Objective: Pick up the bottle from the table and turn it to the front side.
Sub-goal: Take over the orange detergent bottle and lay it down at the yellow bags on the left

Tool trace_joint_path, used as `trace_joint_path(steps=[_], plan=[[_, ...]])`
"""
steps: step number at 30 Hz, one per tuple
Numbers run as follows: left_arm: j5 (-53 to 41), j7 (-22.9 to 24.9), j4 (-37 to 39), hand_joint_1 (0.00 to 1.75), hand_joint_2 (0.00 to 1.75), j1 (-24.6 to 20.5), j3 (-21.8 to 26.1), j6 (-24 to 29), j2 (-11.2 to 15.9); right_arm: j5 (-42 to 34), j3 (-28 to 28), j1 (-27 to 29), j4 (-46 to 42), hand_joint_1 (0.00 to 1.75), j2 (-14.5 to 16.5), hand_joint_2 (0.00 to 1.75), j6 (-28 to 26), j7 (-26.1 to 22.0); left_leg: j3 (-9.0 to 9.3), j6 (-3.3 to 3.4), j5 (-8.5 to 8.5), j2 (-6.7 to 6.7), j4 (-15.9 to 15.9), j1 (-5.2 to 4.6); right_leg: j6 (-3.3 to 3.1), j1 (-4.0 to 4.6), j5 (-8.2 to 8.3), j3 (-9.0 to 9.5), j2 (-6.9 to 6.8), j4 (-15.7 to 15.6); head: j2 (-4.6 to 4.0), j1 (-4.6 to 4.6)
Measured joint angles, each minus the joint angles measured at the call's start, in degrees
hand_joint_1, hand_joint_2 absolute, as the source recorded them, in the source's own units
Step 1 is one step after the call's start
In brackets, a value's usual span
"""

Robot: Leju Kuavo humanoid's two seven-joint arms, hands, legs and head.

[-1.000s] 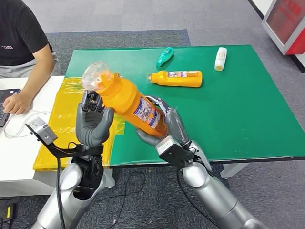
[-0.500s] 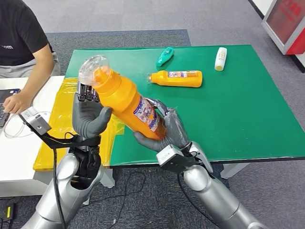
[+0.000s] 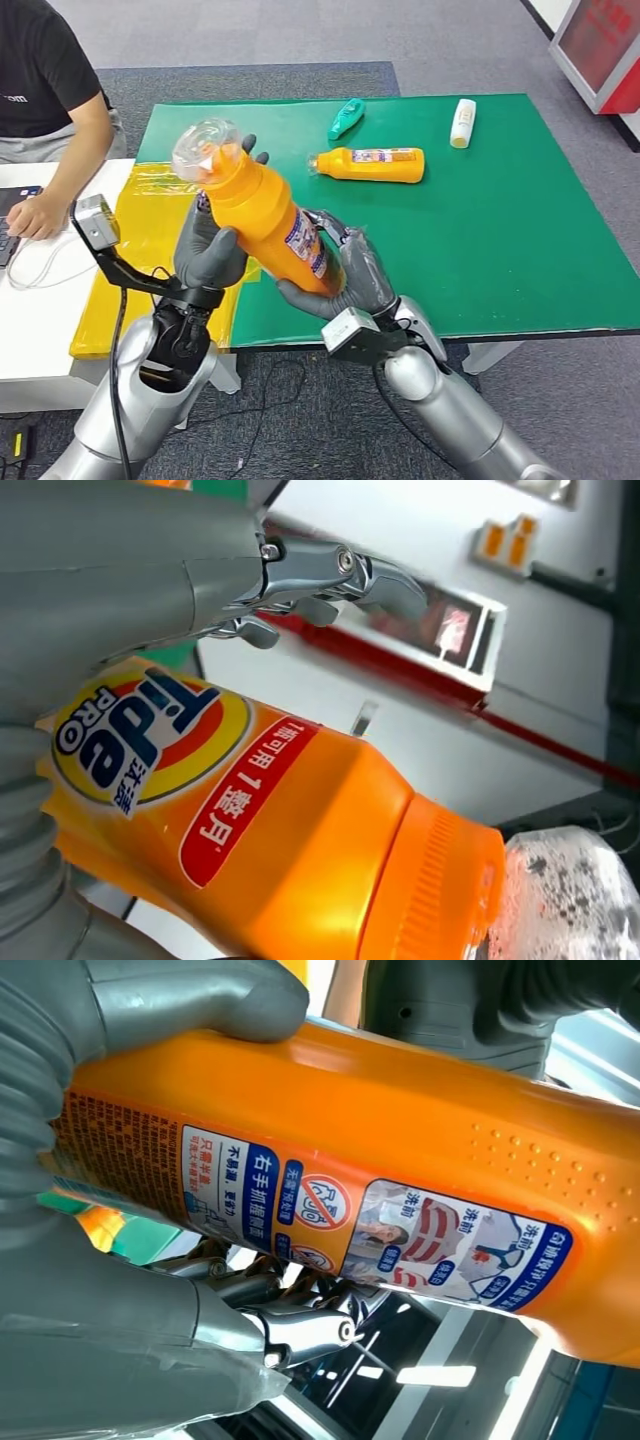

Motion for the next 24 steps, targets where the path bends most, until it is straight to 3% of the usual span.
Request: trace_joint_path(steps=[9, 17, 24], plan=[[-1.37, 0.19, 0.57, 0.00, 1.75, -0.15, -1.07, -2.59, 1.21, 3.14, -0.46, 0.31, 0.03, 1.75, -1.16, 1.75, 0.18, -0.57, 0.00, 0.00, 0.00, 0.00, 0.00, 0.00, 0.00, 0.00, 0.00, -0.02, 0.00, 0.00, 0.00, 0.01], [-8.06, -1.94, 0.57, 0.00, 1.75, -1.18, -2.10, -1.00, 2.06, 4.21, -0.40, 0.30, 0.04, 1.75, -1.46, 1.75, 0.88, -0.21, -0.01, 0.00, 0.00, 0.00, 0.00, 0.00, 0.00, 0.00, 0.00, -0.01, 0.00, 0.00, 0.00, 0.01], [-5.13, 0.22, 0.05, 0.00, 1.75, -1.15, -2.65, -0.81, 2.46, 4.38, -0.46, 0.44, 0.43, 1.75, -1.74, 1.75, 1.02, -0.18, -0.01, 0.00, 0.00, 0.00, 0.00, 0.00, 0.00, 0.00, 0.00, -0.02, 0.00, 0.00, 0.00, 0.01]])
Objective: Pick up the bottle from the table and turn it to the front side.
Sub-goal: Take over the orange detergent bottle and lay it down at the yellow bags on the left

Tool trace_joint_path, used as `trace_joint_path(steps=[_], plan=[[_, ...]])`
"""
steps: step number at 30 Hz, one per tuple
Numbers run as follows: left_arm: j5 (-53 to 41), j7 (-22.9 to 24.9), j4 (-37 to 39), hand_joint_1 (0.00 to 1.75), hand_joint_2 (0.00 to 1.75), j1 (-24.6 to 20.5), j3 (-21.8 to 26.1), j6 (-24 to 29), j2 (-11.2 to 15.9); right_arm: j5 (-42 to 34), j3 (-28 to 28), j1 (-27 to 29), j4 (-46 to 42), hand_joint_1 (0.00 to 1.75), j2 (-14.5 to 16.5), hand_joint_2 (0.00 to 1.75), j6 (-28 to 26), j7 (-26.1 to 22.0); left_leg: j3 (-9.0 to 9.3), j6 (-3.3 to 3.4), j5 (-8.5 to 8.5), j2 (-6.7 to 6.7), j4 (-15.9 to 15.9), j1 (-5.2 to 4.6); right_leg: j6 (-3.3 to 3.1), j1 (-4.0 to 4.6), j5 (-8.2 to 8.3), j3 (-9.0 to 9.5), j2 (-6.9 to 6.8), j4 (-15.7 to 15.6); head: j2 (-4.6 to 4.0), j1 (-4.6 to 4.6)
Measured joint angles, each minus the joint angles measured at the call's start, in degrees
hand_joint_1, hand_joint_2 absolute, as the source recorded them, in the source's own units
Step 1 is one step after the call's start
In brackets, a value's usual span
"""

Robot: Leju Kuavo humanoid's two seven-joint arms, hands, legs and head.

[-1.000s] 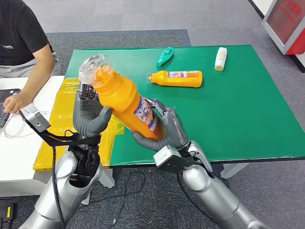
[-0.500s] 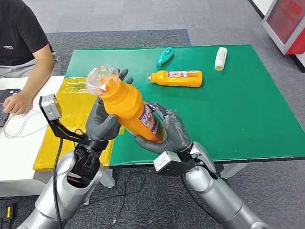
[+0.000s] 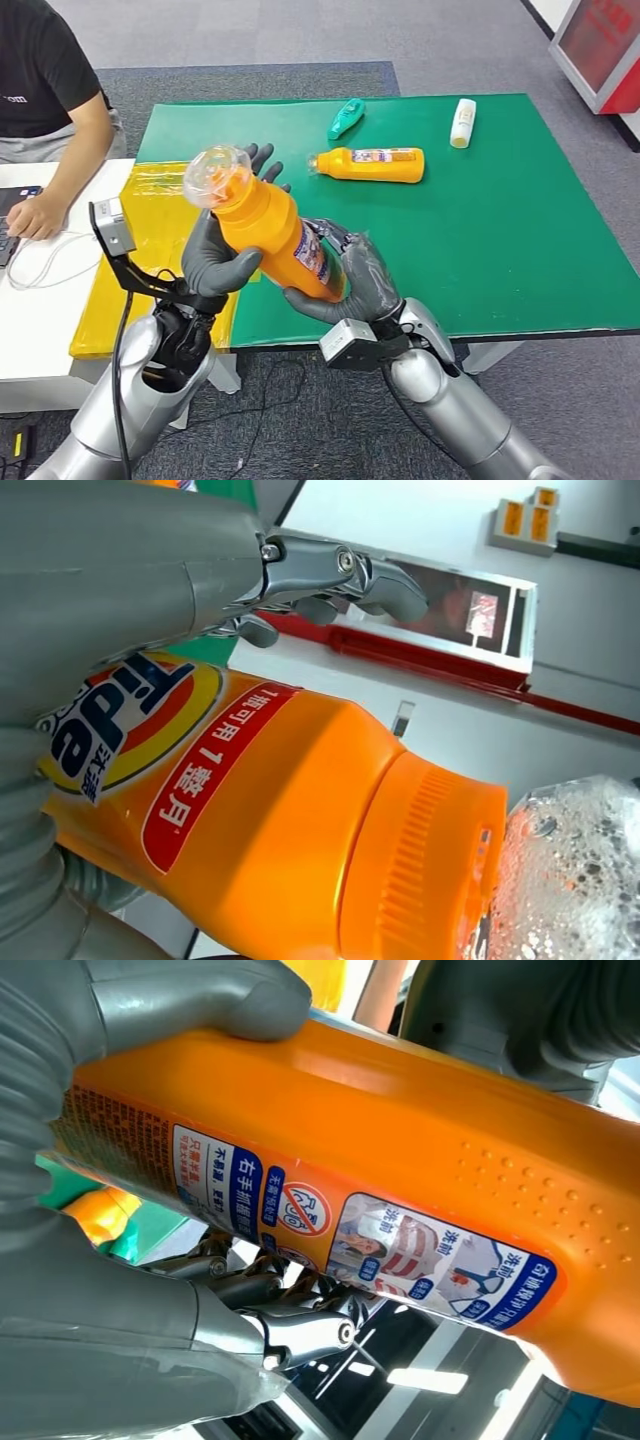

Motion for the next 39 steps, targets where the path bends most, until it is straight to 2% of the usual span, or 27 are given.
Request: trace_joint_path(steps=[9, 15, 19, 32, 39], plan=[[3.76, 3.39, -0.16, 0.00, 1.75, -0.34, -0.67, 1.03, 0.33, 1.79, -0.27, 0.01, 0.97, 1.75, -0.19, 1.75, -0.09, 0.01, 0.00, 0.00, 0.00, 0.00, 0.00, 0.00, 0.00, 0.00, 0.00, -0.02, 0.00, 0.00, 0.00, 0.00], [3.55, 4.23, -0.09, 0.00, 1.75, -1.22, -1.39, 1.15, 0.42, 6.35, -0.30, -0.33, 1.96, 1.75, -0.22, 1.75, -3.12, 0.67, 0.00, -0.01, 0.01, 0.00, 0.00, 0.00, 0.00, 0.00, 0.00, -0.01, 0.00, 0.00, 0.00, 0.01], [1.60, 4.81, -0.09, 0.00, 1.75, -1.57, -2.19, 1.63, 0.57, 8.29, -0.28, -0.49, 3.14, 1.75, -0.28, 1.75, -4.68, 1.11, 0.00, -0.01, 0.01, 0.00, 0.00, 0.00, 0.00, 0.00, 0.00, -0.02, 0.00, 0.00, 0.00, -0.01], [-5.30, 6.02, 1.48, 0.00, 1.75, -3.10, -4.55, 3.93, 0.75, 8.97, -0.12, -1.83, 6.85, 1.75, -0.28, 1.75, -4.64, 2.81, 0.00, -0.02, 0.02, 0.00, 0.00, 0.00, 0.00, 0.00, 0.01, -0.03, 0.01, 0.00, 0.00, 0.00], [-8.91, 5.23, 2.69, 0.00, 1.75, -3.47, -5.62, 3.96, 0.81, 11.75, 0.20, -2.28, 8.21, 1.75, -0.28, 1.75, -4.96, 5.04, -0.01, -0.02, 0.02, 0.00, 0.00, 0.00, 0.00, 0.00, 0.01, -0.03, 0.01, 0.00, 0.00, 0.00]])
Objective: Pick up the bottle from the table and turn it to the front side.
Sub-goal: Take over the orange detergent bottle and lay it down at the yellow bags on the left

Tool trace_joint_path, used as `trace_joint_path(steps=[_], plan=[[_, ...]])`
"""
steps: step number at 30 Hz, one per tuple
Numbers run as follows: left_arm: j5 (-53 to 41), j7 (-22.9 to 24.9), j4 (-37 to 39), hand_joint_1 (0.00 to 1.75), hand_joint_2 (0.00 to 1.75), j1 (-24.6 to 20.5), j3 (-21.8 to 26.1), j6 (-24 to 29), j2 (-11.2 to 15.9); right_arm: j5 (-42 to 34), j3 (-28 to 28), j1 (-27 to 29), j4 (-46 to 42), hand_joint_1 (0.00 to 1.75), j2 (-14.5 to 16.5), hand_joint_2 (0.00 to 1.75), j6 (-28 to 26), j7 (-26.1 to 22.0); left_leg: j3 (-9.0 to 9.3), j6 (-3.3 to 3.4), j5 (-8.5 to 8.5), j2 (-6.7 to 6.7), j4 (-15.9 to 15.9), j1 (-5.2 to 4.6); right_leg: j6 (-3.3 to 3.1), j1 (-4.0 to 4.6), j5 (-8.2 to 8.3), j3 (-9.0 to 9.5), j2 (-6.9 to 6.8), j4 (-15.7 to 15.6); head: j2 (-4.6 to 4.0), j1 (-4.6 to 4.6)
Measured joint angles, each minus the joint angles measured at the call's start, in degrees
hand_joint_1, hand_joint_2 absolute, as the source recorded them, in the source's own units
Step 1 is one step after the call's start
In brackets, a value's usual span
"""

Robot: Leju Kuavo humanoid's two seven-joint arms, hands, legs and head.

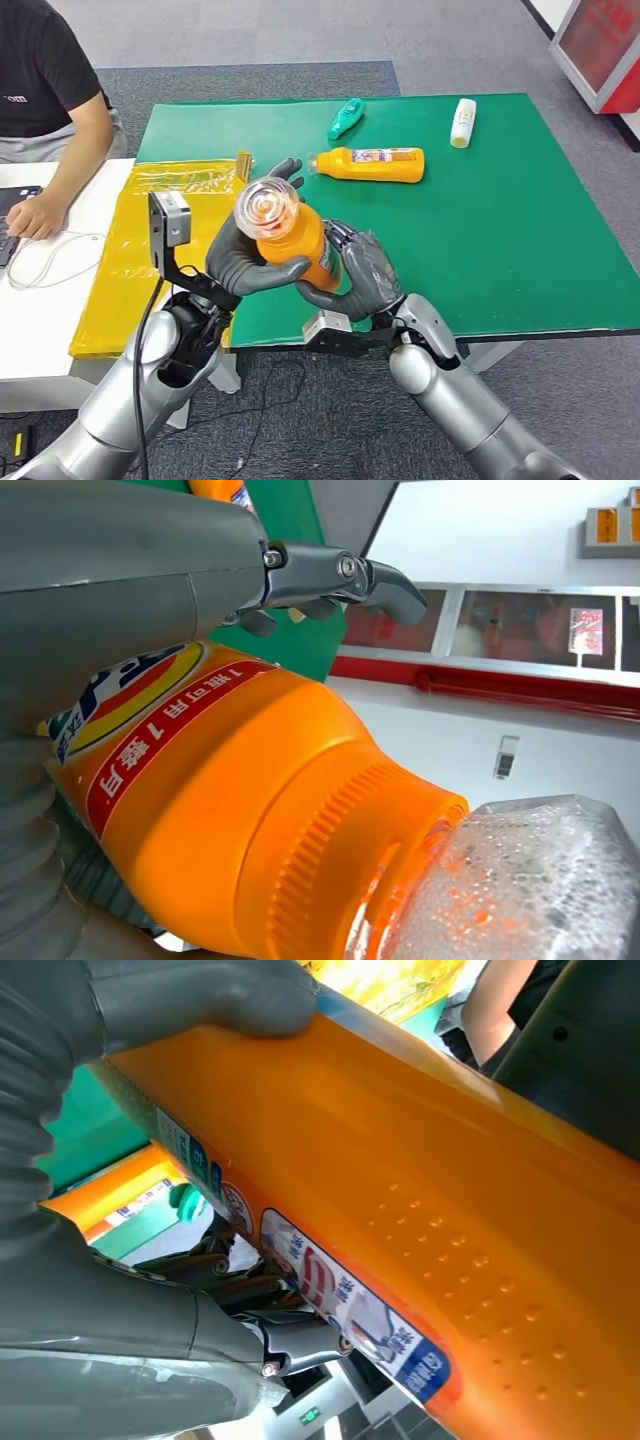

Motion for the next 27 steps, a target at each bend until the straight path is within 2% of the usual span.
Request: trace_joint_path(steps=[11, 18, 23, 27], plan=[[-3.64, -1.62, -1.01, 0.00, 1.75, 0.67, -1.05, -0.20, 0.62, -0.24, 0.44, -0.35, 0.85, 1.75, 0.00, 1.75, -0.86, 0.09, 0.00, 0.00, 0.00, 0.00, 0.00, 0.00, 0.00, 0.00, 0.00, 0.00, 0.00, 0.00, 0.00, 0.00], [-6.60, -4.01, -4.81, 0.00, 1.75, 2.65, -3.66, -1.72, 1.51, -5.23, -0.68, 1.59, 0.94, 1.75, 0.41, 1.75, 0.49, -0.77, -0.04, 0.01, -0.01, -0.01, 0.00, 0.00, 0.01, 0.00, -0.01, 0.00, -0.02, 0.00, 0.00, 0.00], [1.78, -0.62, -5.78, 0.00, 1.75, 2.48, -4.28, -4.30, 1.68, -6.91, -2.17, 3.69, 1.40, 1.75, 0.83, 1.75, 1.08, -1.18, -0.07, 0.02, 0.01, -0.01, 0.00, 0.00, 0.02, 0.00, 0.01, 0.00, -0.02, 0.00, 0.00, -0.01], [-0.44, -0.78, -5.64, 0.00, 1.75, 2.00, -4.32, -4.51, 1.80, -6.84, -3.19, 3.96, 1.71, 1.75, 1.10, 1.75, 0.73, -1.15, -0.06, 0.04, 0.04, -0.01, 0.00, 0.00, 0.03, 0.00, 0.05, 0.00, -0.02, 0.00, 0.00, -0.01]])
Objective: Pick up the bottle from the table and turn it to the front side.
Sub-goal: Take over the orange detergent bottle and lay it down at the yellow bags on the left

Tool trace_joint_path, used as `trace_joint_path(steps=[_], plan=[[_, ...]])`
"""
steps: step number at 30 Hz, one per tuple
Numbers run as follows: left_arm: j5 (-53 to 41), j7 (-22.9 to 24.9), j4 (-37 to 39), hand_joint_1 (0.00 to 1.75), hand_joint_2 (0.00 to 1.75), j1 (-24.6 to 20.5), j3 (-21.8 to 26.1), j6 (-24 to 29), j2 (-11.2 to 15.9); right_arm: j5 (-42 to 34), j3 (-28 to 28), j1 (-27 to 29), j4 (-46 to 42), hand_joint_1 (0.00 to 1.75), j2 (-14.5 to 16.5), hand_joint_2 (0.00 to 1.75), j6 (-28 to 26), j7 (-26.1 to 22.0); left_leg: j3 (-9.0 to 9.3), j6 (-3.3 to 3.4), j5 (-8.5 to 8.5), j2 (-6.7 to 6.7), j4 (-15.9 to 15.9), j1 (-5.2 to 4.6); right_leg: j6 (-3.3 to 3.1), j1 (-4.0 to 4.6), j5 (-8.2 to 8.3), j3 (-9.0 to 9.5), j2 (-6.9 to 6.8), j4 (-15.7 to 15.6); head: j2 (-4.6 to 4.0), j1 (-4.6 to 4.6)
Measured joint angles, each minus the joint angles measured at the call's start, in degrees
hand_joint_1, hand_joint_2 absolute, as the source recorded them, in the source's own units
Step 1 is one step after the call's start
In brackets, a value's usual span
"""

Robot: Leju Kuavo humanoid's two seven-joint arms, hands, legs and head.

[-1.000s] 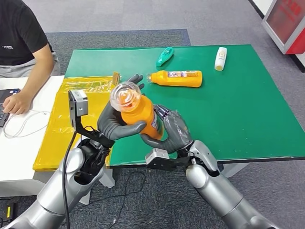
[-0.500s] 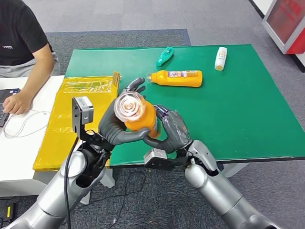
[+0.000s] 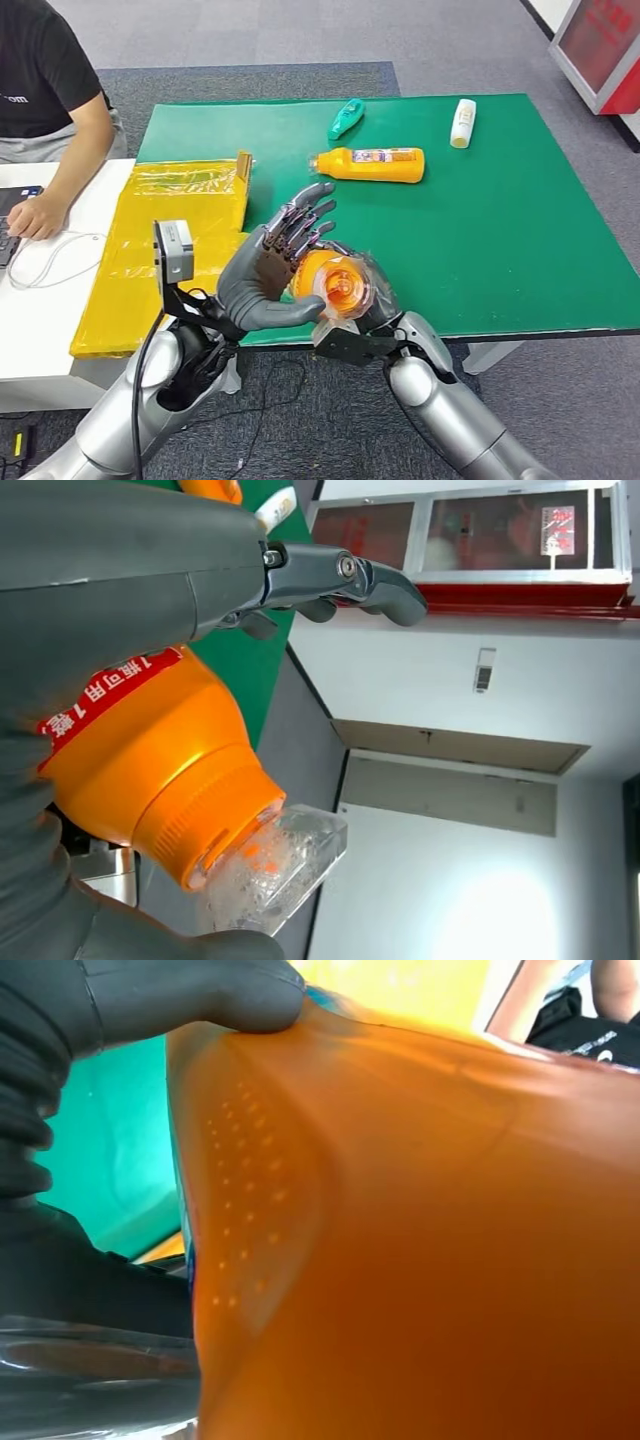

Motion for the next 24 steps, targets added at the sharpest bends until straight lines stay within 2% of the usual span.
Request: trace_joint_path(steps=[7, 12, 17, 24], plan=[[-6.96, -2.40, -0.57, 0.00, 1.75, 1.17, -0.08, 0.93, 0.50, 0.75, -2.15, -0.01, 0.03, 1.75, 0.25, 1.75, -0.60, 0.48, -0.01, 0.01, 0.00, 0.00, 0.00, 0.00, 0.00, 0.00, 0.00, 0.00, 0.00, 0.00, 0.00, 0.00], [-12.38, -3.76, -0.78, 0.00, 1.75, 1.60, 0.03, 3.64, 0.58, 0.75, -3.15, -0.02, 0.03, 1.75, 0.66, 1.75, -0.54, 0.58, -0.02, 0.01, 0.00, 0.00, 0.00, 0.00, 0.00, 0.00, 0.00, -0.01, 0.00, 0.00, 0.00, 0.01], [-29.06, -6.51, -0.74, 0.00, 1.75, 1.18, 0.58, 8.38, 1.86, 0.02, -3.66, -0.02, 0.00, 1.75, 1.03, 1.75, -0.35, 1.27, -0.01, 0.00, 0.02, 0.00, 0.00, 0.00, 0.00, 0.00, 0.00, -0.02, 0.00, 0.00, 0.00, 0.00], [-45.68, -5.17, 0.92, 0.00, 1.75, -0.36, 2.18, 11.02, 3.94, 0.33, -4.83, 0.26, -0.88, 1.75, 1.32, 1.75, -0.17, 2.35, -0.01, 0.00, 0.03, 0.00, 0.00, 0.00, 0.00, 0.00, 0.00, -0.03, 0.00, 0.00, 0.00, 0.01]])
